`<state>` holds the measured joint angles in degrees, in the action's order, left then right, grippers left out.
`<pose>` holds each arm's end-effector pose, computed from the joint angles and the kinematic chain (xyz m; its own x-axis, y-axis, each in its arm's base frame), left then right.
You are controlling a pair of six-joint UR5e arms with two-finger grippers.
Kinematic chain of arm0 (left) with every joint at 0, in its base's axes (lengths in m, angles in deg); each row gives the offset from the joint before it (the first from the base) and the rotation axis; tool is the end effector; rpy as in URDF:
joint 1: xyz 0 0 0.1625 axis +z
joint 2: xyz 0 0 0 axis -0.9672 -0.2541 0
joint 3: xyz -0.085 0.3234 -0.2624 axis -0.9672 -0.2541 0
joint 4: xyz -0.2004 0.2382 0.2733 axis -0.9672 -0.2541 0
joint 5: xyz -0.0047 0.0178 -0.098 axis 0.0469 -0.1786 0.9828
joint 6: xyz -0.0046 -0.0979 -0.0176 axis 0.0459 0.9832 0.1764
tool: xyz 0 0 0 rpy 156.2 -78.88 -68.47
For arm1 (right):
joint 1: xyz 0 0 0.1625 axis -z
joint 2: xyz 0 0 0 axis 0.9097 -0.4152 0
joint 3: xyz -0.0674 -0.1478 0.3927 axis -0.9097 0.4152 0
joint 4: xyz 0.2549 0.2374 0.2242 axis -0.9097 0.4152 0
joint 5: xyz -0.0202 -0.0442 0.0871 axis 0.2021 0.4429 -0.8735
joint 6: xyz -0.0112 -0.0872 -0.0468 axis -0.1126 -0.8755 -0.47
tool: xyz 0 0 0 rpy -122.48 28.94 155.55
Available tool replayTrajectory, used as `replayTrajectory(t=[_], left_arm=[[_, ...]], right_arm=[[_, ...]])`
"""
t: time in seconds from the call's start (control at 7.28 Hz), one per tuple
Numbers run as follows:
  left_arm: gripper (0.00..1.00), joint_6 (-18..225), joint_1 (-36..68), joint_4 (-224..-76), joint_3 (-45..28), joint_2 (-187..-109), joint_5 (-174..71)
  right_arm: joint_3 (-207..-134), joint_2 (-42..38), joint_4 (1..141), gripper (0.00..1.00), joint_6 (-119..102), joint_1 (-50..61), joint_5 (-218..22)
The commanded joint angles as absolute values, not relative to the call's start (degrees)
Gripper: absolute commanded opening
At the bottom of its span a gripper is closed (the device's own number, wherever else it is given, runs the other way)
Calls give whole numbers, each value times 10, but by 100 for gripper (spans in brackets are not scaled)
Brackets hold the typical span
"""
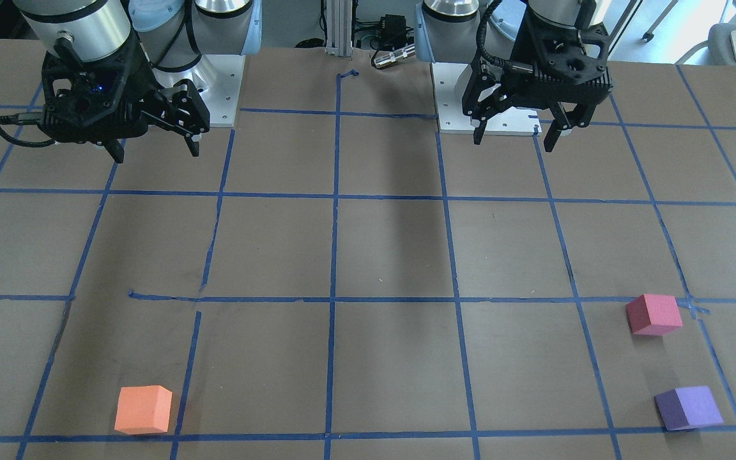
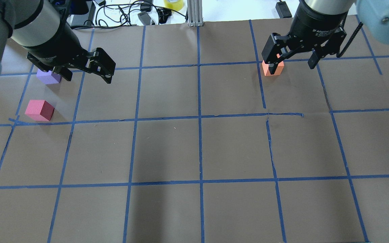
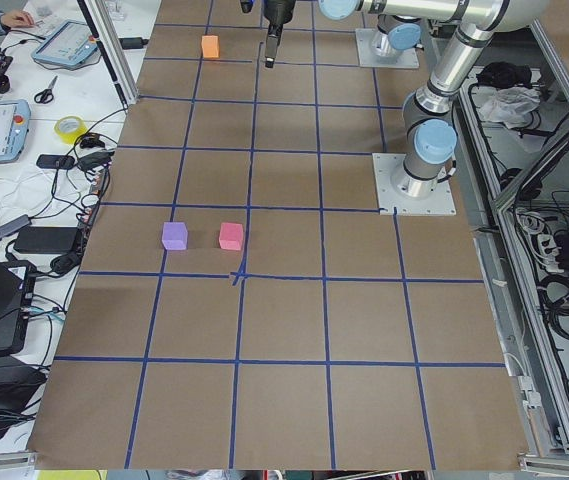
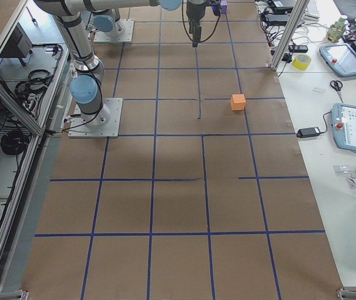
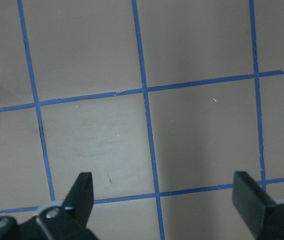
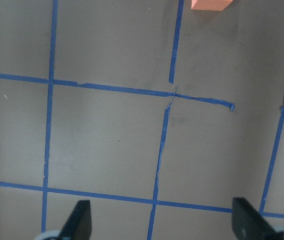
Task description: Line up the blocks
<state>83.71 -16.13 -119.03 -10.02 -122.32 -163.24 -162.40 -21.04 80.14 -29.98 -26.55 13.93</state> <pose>-0.1440 -0.4577 0.5245 -0.9939 0.1085 -0.0180 0.1100 0.9843 -0.1379 0.1530 -0.4960 0.5129 -0.9923 -0.1223 -0.0215 -0.1224 0.9925 0.0043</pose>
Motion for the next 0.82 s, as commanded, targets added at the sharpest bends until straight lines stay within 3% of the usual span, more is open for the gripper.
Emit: replayTrajectory(t=[0.0,0.69], left_arm=[[100,838,-161,-1191,-100,-1222,-1632],[100,838,-161,-1191,-101,-1222,-1632]], right_arm=[[-1625,-210,801,100,-301,-266,144],[-1624,-211,802,100,-303,-266,144]])
